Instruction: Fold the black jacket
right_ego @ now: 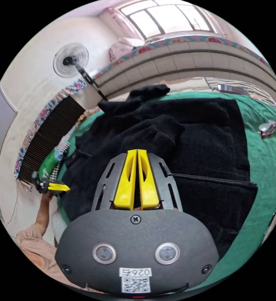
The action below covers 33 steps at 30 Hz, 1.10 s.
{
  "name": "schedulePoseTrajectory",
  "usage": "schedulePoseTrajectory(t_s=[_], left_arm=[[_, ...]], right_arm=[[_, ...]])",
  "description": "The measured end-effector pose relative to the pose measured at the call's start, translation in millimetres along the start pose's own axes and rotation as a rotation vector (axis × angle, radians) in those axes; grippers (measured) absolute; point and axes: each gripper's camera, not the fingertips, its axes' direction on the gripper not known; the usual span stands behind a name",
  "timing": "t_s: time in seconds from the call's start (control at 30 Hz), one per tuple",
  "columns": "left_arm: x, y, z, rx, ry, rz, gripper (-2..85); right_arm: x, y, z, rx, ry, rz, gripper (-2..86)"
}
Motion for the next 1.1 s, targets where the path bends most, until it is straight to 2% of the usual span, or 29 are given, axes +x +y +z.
schedulePoseTrajectory(t_s=[0.03, 0.07, 0.1, 0.17, 0.3, 0.37, 0.43, 0.53, 0.6, 0.67, 0.73, 0.8, 0.87, 0.97, 1.03, 1.1], left_arm=[[-17, -1, -9, 0.000, 0.115, -0.048, -0.8], [-32, 0, -24, 0.055, 0.207, -0.088, -0.9], [-36, 1, -34, 0.115, 0.233, -0.092, -0.9], [-48, -3, -76, 0.376, 0.264, -0.099, -1.0], [-61, -55, -98, 0.516, 0.223, -0.127, -1.0], [-72, -109, -83, 0.552, 0.286, -0.149, -0.9], [-84, -156, -61, 0.514, 0.316, -0.168, -0.8], [-113, -225, -26, 0.453, 0.232, -0.240, -0.2], [-134, -250, -19, 0.482, 0.085, -0.289, 1.8], [-154, -267, -17, 0.548, -0.159, -0.312, 6.5], [-167, -272, -7, 0.546, -0.274, -0.331, 8.2], [-183, -273, 15, 0.458, -0.272, -0.345, 7.8], [-209, -275, 23, 0.394, -0.169, -0.415, 4.5], [-226, -280, 17, 0.369, -0.111, -0.416, 1.1], [-232, -282, 17, 0.352, -0.082, -0.418, 0.3], [-237, -283, 14, 0.353, -0.065, -0.422, 0.2]], right_arm=[[1, -9, 29, -0.162, 0.069, -0.002, -0.7], [-2, -14, 36, -0.173, 0.063, -0.017, -0.8], [-4, -15, 33, -0.150, 0.057, -0.011, -0.8], [-16, -20, 16, -0.061, 0.052, -0.022, -0.8], [-32, -29, -10, 0.147, 0.093, -0.004, -0.5], [-38, -49, -10, 0.225, 0.071, 0.010, 0.6], [-44, -72, 1, 0.222, 0.090, 0.006, 2.2], [-60, -112, 28, 0.227, 0.181, -0.025, 3.7], [-67, -136, 47, 0.214, 0.210, -0.025, 4.9], [-73, -167, 75, 0.201, 0.227, -0.022, 6.8], [-79, -187, 98, 0.183, 0.249, -0.046, 8.5], [-89, -207, 123, 0.151, 0.302, -0.105, 9.0], [-106, -229, 163, 0.073, 0.477, -0.210, 9.7], [-116, -250, 219, -0.084, 0.742, -0.274, 9.1], [-121, -254, 235, -0.149, 0.740, -0.295, 0.9], [-133, -250, 225, -0.074, 0.762, -0.282, -0.7]])
